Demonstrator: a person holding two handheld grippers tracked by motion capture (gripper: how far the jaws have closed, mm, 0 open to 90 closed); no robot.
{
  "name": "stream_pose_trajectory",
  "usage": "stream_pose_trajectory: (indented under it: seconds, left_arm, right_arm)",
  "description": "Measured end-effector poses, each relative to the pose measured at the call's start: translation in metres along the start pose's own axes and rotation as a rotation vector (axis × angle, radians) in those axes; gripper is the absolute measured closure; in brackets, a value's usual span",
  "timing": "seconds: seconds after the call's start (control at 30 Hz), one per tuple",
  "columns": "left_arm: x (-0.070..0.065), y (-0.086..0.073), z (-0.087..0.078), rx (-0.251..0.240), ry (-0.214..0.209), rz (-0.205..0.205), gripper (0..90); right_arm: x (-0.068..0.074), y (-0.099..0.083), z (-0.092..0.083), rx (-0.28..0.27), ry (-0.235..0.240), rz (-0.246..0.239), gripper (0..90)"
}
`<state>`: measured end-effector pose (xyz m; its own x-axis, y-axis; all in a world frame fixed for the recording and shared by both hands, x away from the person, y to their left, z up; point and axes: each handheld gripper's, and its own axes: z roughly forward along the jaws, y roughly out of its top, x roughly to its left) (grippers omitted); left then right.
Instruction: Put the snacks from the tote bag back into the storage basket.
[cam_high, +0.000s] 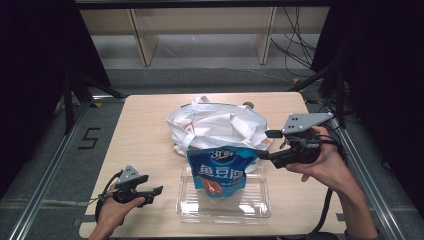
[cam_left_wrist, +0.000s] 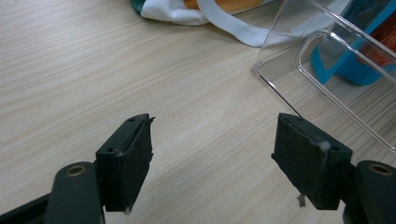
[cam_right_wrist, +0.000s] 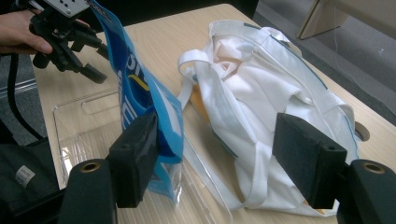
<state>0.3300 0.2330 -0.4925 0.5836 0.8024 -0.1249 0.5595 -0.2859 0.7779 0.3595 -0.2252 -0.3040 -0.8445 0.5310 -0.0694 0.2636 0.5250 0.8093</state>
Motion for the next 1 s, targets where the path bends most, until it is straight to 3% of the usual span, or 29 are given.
stream_pose_trajectory:
  seconds: [0.37, 0.47, 0.67, 0.73, 0.93, 0.97, 1.0]
  left_arm:
    - [0.000, 0.000, 0.000, -0.009, -0.002, -0.010, 27.4]
    - [0.001, 0.000, -0.001, 0.004, -0.002, 0.007, 27.4]
    - [0.000, 0.000, -0.001, 0.000, -0.001, -0.001, 27.4]
    - [0.000, 0.000, -0.001, -0.002, -0.001, -0.004, 27.4]
    - [0.000, 0.000, -0.001, -0.004, -0.001, -0.006, 27.4]
    - [0.000, 0.000, 0.000, -0.008, -0.001, -0.011, 27.4]
    - [0.000, 0.000, 0.000, -0.010, -0.002, -0.014, 27.4]
  right_arm:
    - [0.005, -0.011, -0.010, -0.009, 0.043, 0.002, 31.4]
    - [0.009, -0.015, -0.015, -0.006, 0.030, 0.006, 31.5]
    - [0.008, -0.024, -0.017, -0.002, -0.013, 0.004, 30.7]
    - [0.009, -0.027, -0.018, -0.004, -0.030, 0.031, 30.5]
    - [0.006, -0.032, -0.018, -0.003, -0.040, 0.021, 30.6]
    - [0.007, -0.034, -0.018, -0.002, -0.046, 0.048, 30.6]
    - [0.004, -0.038, -0.015, 0.000, -0.043, 0.044, 30.5]
